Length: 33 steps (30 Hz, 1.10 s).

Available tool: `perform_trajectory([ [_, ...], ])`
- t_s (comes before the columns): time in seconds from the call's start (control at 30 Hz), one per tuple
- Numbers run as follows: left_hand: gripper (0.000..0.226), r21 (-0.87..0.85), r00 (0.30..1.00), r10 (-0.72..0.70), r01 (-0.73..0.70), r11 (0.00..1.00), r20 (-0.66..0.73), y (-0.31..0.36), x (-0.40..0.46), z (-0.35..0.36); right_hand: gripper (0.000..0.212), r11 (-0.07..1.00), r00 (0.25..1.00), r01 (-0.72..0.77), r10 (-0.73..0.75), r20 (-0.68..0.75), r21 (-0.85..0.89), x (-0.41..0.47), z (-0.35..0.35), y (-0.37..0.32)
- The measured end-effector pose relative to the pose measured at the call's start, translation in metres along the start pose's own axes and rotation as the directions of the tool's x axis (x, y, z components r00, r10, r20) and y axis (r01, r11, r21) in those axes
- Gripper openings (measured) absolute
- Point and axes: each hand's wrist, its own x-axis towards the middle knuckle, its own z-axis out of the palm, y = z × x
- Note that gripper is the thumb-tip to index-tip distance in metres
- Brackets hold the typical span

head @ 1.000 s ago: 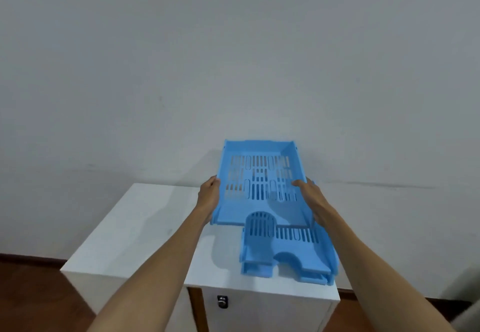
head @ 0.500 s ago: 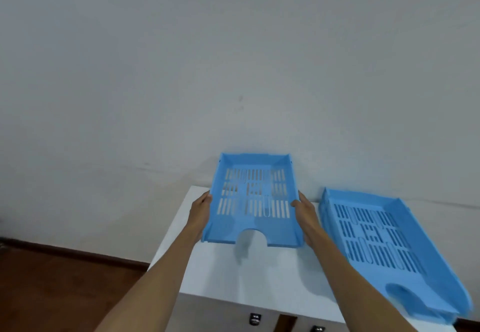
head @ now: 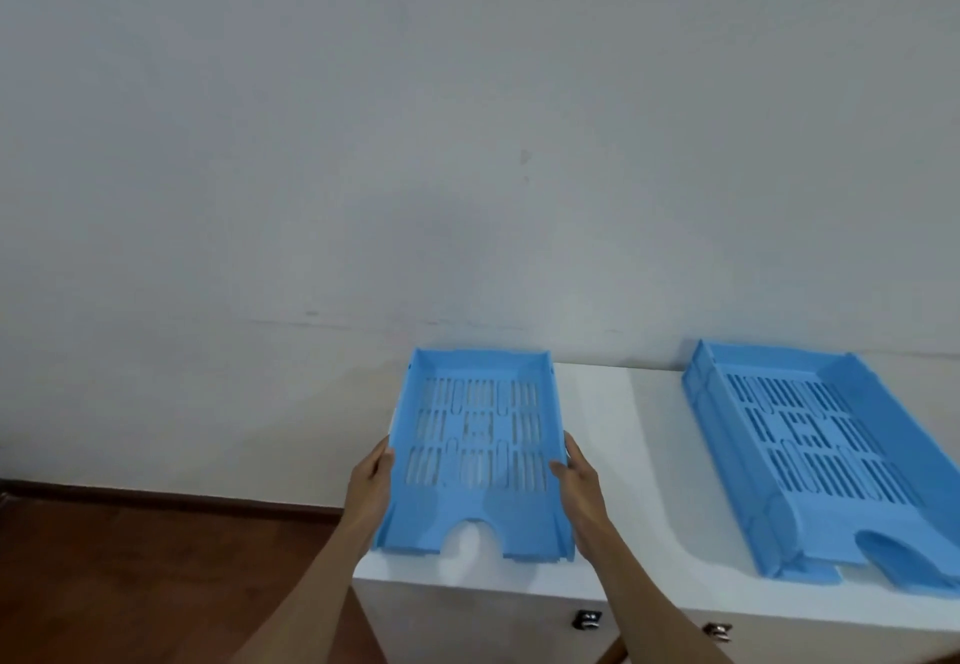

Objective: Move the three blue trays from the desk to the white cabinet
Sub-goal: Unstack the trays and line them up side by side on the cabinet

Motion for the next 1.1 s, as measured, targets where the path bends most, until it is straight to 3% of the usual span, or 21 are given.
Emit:
perform_trajectory([
  [0.13,0.031,0.015,1.000,0.009,-0.009,1.000,-0.011,-0.011,0.009,-0.006,0.034,0.997,1.000,0.019,-0.020,-0.009,-0.071,0.001,0.011,0.004],
  [0.33,0.031,0.077,0.999,0.041,-0.041,0.996,-0.004,-0.012,0.019,-0.011,0.048,0.992,1.000,-0.002,-0.001,-0.021,-0.130,0.009,0.020,0.002],
  [0.67,0.035,0.199,0.999,0.049,-0.050,0.979,0.008,-0.009,0.030,-0.012,0.041,0.979,1.000,-0.020,0.017,-0.017,-0.203,0.019,0.016,-0.010],
  [0.9,0.055,0.340,0.990,0.129,-0.141,0.930,0.059,0.029,0.033,-0.006,0.053,0.964,0.999,0.011,-0.018,-0.027,-0.264,0.028,-0.005,-0.044],
  [1.1,0.056,0.289,0.981,0.153,-0.181,0.940,0.119,0.067,0.033,0.045,0.052,0.951,0.993,0.115,-0.122,-0.004,-0.286,0.024,-0.037,-0.080],
])
